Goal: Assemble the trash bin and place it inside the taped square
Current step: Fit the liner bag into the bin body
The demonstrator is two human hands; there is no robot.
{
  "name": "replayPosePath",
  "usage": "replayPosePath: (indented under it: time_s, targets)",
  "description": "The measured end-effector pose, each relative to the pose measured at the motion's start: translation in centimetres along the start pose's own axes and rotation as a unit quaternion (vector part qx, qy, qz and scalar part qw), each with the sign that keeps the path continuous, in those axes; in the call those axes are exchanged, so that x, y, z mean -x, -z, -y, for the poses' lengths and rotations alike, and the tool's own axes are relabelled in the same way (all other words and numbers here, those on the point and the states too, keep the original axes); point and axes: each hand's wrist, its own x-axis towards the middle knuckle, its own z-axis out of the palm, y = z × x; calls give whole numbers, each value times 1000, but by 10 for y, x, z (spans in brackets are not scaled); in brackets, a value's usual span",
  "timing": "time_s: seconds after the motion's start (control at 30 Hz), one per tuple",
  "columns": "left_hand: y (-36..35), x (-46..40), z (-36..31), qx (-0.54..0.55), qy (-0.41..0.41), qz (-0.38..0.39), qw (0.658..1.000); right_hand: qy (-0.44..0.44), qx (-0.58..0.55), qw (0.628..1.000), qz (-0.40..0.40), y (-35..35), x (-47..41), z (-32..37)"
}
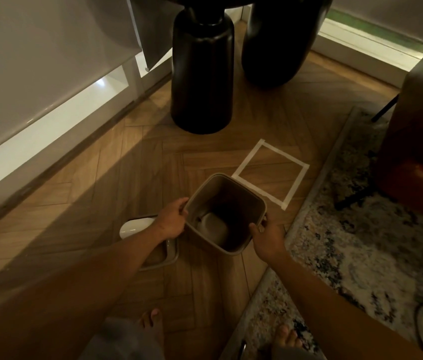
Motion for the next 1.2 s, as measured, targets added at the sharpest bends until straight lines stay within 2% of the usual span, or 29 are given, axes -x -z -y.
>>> replayPosePath:
  time_s: [0.1,0.2,0.27,0.5,0.9,1.07,1.2]
  targets:
    - [3,0,5,-73,-48,3,996,92,95,991,0,1,12,5]
    - [6,2,10,-131,-117,30,984,152,263,953,10,-4,27,5]
    - [7,5,12,-138,-147,49,978,197,328,923,35,-8,36,3]
    - [11,5,19,-112,-161,61,979,278,407,864,97,-23,45,-7]
    - [20,7,29,-140,-173,45,974,267,406,866,114,-26,62,5]
    - [22,8,33,-137,-158,41,977,268,407,868,98,-28,66,10]
    - [35,12,40,-157,-140,-4,978,294,364,880,78,-36,69,31]
